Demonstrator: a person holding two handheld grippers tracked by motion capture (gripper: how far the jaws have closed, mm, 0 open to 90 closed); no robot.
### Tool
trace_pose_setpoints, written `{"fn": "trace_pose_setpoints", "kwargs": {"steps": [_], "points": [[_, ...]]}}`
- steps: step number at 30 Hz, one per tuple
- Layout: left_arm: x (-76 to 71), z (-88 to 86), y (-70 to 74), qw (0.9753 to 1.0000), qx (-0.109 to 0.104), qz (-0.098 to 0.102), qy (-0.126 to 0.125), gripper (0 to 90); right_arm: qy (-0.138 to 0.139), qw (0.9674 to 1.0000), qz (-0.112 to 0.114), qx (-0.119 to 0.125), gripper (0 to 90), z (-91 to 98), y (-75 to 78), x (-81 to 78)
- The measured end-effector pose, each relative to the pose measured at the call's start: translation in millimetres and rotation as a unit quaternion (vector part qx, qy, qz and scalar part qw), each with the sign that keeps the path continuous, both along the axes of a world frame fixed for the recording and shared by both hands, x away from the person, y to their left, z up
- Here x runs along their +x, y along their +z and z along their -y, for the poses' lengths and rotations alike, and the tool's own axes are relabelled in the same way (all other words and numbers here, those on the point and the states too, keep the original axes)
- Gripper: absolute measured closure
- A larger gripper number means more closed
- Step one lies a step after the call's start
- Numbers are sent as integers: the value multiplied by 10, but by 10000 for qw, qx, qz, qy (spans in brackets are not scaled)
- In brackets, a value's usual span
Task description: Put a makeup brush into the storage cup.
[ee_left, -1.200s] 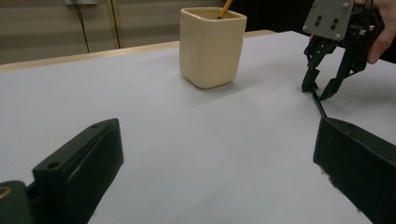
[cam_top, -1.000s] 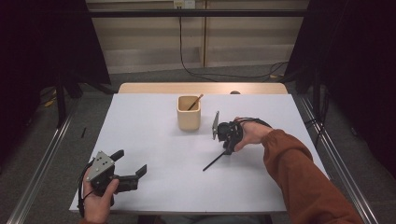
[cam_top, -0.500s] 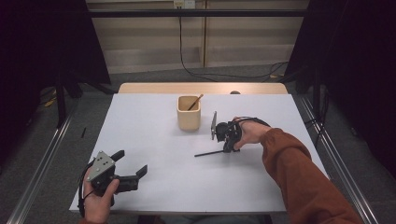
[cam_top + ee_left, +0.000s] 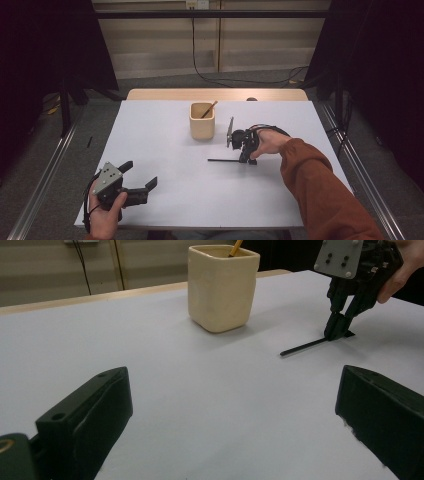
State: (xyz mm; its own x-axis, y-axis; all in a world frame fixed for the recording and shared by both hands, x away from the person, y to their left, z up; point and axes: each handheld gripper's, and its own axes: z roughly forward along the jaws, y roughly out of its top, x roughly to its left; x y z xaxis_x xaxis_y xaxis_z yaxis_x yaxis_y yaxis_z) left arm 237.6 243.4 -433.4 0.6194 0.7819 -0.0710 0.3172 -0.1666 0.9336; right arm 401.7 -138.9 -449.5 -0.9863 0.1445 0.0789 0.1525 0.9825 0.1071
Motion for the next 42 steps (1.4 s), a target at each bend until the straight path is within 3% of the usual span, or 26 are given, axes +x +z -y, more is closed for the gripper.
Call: {"fn": "trace_pose_setpoints", "kwargs": {"steps": [6, 10, 13, 18, 23, 25, 28, 33, 38, 42], "points": [[0, -1, 3, 10000, 8, 13, -20, 18, -204, 9997, -55, 94, 862, 26, 15, 12], [0, -5, 3, 10000, 3, -8, 10, 18, -290, 9989, -108, 354, 863, 54, 37, 6], [-3, -6, 6, 10000, 24, -6, -1, 18, -321, 9987, -184, 346, 863, 66, 49, -17], [-4, -8, 8, 10000, -3, 30, 1, 18, -398, 9969, -127, 668, 863, 101, 106, -41], [-14, -15, 14, 10000, -31, 61, -6, 20, -641, 9910, -132, 1166, 863, 247, 179, -114], [-11, -14, 14, 10000, -17, 58, -1, 20, -686, 9905, -90, 1191, 863, 298, 203, -140], [-12, -8, 17, 10000, -14, 55, 18, 19, -703, 9867, -48, 1465, 863, 369, 257, -164], [-13, -9, 16, 10000, -11, 55, 20, 19, -836, 9780, 59, 1910, 863, 463, 312, -181], [-18, -19, 21, 10000, -14, 86, 27, 20, -970, 9673, 115, 2341, 862, 529, 352, -205], [-24, -22, 26, 10000, -15, 92, 28, 19, -1056, 9624, 209, 2493, 863, 582, 375, -226]]}}
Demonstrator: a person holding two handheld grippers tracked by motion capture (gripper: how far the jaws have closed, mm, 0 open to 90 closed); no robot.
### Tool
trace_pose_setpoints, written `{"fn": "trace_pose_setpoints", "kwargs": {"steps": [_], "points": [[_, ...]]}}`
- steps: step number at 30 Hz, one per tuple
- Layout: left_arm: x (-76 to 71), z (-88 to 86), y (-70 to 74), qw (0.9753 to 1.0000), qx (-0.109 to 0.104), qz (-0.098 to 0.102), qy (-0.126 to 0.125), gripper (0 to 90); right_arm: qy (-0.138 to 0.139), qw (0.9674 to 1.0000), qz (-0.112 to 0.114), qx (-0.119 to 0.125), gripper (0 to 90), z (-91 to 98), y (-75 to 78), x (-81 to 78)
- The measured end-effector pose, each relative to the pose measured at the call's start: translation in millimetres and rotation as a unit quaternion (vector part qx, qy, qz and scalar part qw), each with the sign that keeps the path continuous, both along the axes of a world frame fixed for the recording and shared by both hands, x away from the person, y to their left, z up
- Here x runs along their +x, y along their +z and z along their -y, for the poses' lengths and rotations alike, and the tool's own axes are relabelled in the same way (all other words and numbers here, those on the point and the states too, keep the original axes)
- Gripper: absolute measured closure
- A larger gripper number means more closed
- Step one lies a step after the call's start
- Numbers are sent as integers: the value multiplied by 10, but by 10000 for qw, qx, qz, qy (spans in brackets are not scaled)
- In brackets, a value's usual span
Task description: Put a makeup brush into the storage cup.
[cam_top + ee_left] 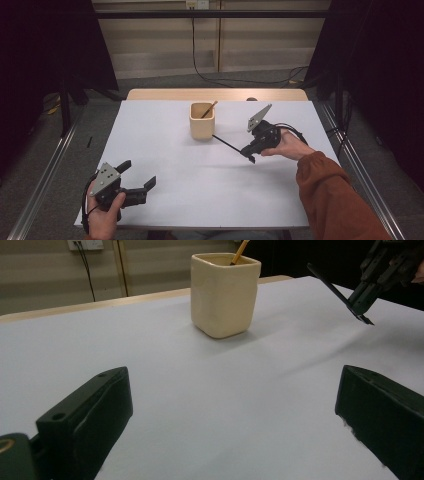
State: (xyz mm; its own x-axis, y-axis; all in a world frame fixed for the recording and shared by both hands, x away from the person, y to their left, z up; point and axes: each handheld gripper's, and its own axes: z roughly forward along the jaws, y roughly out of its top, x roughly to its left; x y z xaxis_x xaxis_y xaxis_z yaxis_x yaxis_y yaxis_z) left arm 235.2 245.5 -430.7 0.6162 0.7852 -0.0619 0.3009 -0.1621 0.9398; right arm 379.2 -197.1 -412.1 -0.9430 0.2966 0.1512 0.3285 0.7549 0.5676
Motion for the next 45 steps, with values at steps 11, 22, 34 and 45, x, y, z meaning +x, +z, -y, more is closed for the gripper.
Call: {"fn": "trace_pose_setpoints", "kwargs": {"steps": [11, 22, 34, 45], "points": [[-8, 7, 7, 10000, -25, 37, 5, 21, -391, 9972, 198, 604, 862, 104, 64, -104], [-11, 2, 10, 10000, -66, 65, 34, 18, -738, 9865, 449, 1391, 862, 181, 124, -169], [-22, -24, 18, 9999, -83, 96, 33, 17, -1007, 9709, 610, 2083, 862, 302, 205, -216], [-29, -19, 20, 9999, -60, 114, 19, 17, -1631, 9525, 953, 2390, 862, 436, 261, -315]]}}
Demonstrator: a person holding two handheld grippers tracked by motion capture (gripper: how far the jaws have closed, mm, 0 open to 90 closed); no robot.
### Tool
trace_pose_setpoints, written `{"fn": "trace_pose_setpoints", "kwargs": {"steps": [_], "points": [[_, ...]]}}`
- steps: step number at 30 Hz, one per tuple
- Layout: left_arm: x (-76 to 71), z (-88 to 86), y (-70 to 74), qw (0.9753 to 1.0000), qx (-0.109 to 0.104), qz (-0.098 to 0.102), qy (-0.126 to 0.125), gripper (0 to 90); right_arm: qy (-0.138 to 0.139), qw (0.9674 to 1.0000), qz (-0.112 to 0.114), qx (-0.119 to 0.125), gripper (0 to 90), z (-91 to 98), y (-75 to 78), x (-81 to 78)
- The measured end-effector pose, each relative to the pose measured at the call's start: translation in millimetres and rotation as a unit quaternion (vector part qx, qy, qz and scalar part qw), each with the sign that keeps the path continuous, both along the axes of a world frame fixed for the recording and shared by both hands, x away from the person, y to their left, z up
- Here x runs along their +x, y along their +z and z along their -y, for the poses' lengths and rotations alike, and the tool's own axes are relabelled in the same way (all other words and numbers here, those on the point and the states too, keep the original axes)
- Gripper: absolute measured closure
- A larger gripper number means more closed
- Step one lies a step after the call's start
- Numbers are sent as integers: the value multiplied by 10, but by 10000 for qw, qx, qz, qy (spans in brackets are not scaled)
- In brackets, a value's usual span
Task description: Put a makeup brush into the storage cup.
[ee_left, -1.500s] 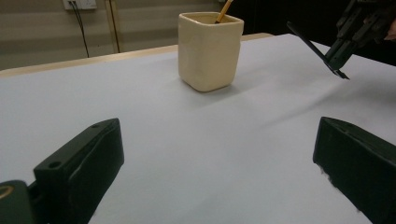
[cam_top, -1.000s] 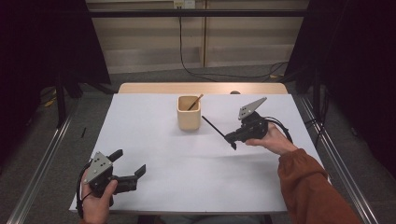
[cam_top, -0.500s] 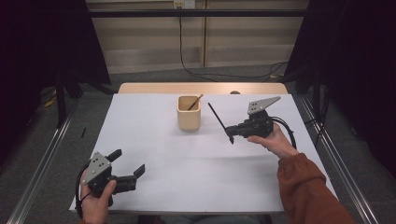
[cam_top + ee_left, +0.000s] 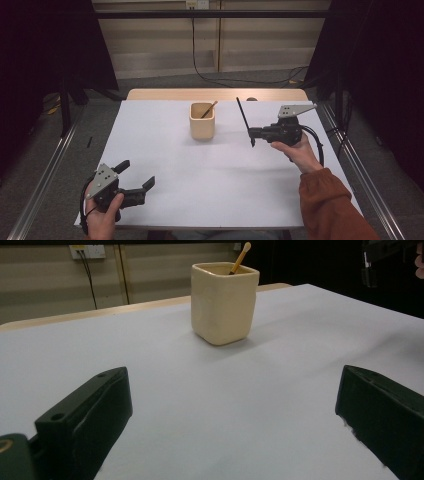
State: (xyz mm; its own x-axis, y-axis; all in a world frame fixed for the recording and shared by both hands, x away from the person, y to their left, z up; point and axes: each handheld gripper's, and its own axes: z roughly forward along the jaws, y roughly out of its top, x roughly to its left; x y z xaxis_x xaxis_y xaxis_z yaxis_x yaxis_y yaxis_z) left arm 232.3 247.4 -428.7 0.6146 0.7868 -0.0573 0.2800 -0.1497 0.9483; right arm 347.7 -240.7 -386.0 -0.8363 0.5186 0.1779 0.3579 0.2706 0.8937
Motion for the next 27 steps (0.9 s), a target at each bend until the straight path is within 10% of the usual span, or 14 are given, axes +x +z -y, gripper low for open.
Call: {"fn": "trace_pose_setpoints", "kwargs": {"steps": [10, 27], "points": [[-12, 9, 7, 10000, -1, 27, -40, 18, -2, 9998, -19, 208, 863, 73, -27, -103], [-11, 14, 9, 10000, 6, -1, -67, 18, 885, 9961, -46, 32, 863, -198, 105, -394]]}}
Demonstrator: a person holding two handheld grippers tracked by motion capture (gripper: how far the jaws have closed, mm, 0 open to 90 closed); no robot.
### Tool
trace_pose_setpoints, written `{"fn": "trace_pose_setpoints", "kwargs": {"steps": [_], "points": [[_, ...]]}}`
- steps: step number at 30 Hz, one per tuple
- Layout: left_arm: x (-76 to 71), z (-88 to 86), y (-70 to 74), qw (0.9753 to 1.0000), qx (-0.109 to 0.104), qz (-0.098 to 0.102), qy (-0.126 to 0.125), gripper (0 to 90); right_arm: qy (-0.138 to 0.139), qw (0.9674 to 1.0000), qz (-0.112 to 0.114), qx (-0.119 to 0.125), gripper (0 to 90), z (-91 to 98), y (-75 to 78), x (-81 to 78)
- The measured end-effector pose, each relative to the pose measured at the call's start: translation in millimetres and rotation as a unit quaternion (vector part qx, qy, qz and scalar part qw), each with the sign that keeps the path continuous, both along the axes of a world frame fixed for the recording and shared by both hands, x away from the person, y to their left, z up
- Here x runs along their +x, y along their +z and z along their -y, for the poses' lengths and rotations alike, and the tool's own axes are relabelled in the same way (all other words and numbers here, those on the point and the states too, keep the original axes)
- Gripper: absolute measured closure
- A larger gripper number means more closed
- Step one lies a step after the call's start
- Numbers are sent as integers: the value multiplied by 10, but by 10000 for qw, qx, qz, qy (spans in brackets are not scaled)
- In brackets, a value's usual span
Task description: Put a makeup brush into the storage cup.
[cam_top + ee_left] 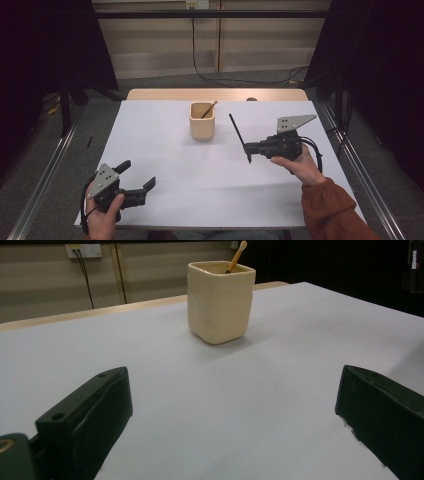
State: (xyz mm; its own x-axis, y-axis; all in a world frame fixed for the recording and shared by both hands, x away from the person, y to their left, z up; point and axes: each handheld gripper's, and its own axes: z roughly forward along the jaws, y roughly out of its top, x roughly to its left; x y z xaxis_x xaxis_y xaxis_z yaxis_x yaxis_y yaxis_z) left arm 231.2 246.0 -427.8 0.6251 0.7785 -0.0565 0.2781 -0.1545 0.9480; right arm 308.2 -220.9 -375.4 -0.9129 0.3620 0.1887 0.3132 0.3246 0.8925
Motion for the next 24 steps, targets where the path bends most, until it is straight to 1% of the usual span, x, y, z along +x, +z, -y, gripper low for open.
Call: {"fn": "trace_pose_setpoints", "kwargs": {"steps": [2, 7, 8, 10, 13, 14, 16, 17, 19, 20, 21, 22, 24], "points": [[-2, -1, 2, 10000, 9, 14, -9, 18, 119, 9999, -37, -56, 863, -41, 6, -15], [4, -7, -3, 10000, 16, 7, 4, 18, 297, 9994, -105, -164, 863, -127, -8, -37], [6, -6, -3, 10000, 22, 8, -2, 18, 390, 9988, -161, -246, 863, -156, -8, -35], [7, 1, -5, 10000, 13, -12, -5, 18, 417, 9978, -185, -472, 863, -200, -9, -32], [9, 2, -7, 10000, 21, -21, -19, 18, 495, 9962, -281, -658, 863, -244, -14, -16], [12, 1, -10, 10000, 31, -30, -29, 18, 530, 9953, -270, -766, 863, -259, -11, -12], [20, -6, -13, 10000, 53, -48, -37, 18, 554, 9940, -268, -905, 862, -280, -5, -7], [21, -10, -12, 10000, 48, -57, -22, 18, 531, 9930, -240, -1027, 862, -295, 0, -3], [21, -16, -11, 10000, 30, -69, -22, 18, 579, 9910, -233, -1188, 862, -319, -1, 7], [21, -16, -11, 10000, 29, -68, -24, 18, 594, 9892, -242, -1321, 863, -340, -3, 10], [20, -13, -12, 10000, 26, -73, -20, 17, 609, 9879, -260, -1403, 862, -355, -6, 11], [22, -13, -11, 10000, 51, -63, -29, 18, 647, 9852, -256, -1564, 862, -379, -6, 8], [20, -12, -11, 10000, 62, -54, -40, 18, 728, 9818, -251, -1737, 862, -412, 3, 8]]}}
